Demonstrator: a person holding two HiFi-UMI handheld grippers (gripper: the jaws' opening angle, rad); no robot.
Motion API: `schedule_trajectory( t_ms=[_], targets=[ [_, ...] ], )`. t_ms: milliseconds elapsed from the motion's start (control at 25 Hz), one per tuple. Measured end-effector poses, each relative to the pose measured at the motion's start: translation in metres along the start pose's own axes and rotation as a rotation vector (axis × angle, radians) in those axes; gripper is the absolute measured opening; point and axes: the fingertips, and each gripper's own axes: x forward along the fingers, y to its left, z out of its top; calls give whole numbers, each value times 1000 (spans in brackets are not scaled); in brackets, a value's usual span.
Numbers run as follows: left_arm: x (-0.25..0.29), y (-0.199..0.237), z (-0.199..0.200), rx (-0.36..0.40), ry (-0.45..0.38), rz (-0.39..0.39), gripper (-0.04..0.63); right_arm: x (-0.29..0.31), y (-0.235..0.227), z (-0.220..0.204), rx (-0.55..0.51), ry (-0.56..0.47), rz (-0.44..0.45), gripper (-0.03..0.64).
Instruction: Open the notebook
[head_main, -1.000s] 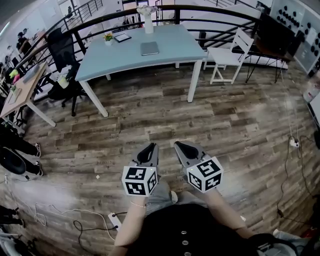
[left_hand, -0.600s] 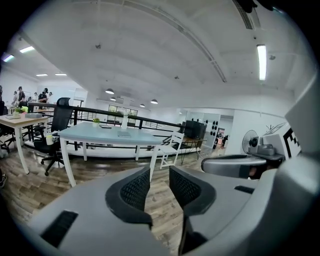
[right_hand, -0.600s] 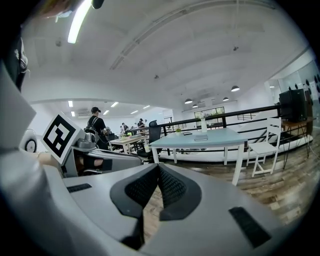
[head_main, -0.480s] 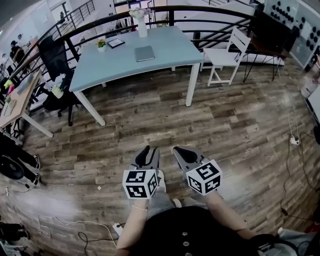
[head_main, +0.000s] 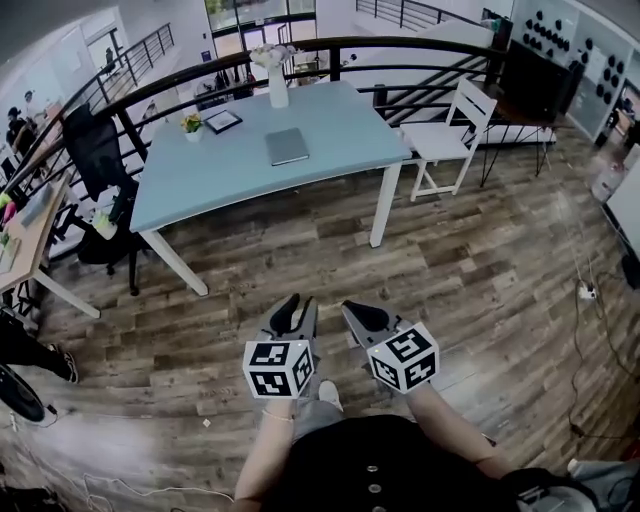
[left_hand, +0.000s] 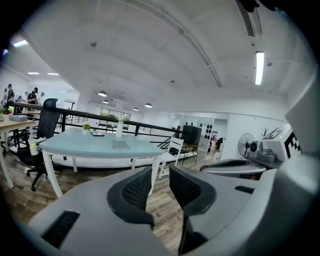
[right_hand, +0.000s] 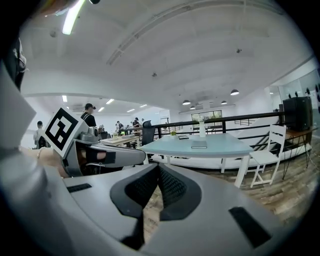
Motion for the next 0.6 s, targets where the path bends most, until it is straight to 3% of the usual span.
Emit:
schedule_trajectory(
  t_ms=[240,600],
  targets=[
    [41,33,22,49,20,-73,121,45,-24,19,16,-17,-81,6],
    [62,77,22,-23,63,-107,120,90,-36,26,24,36,-115,6]
  ],
)
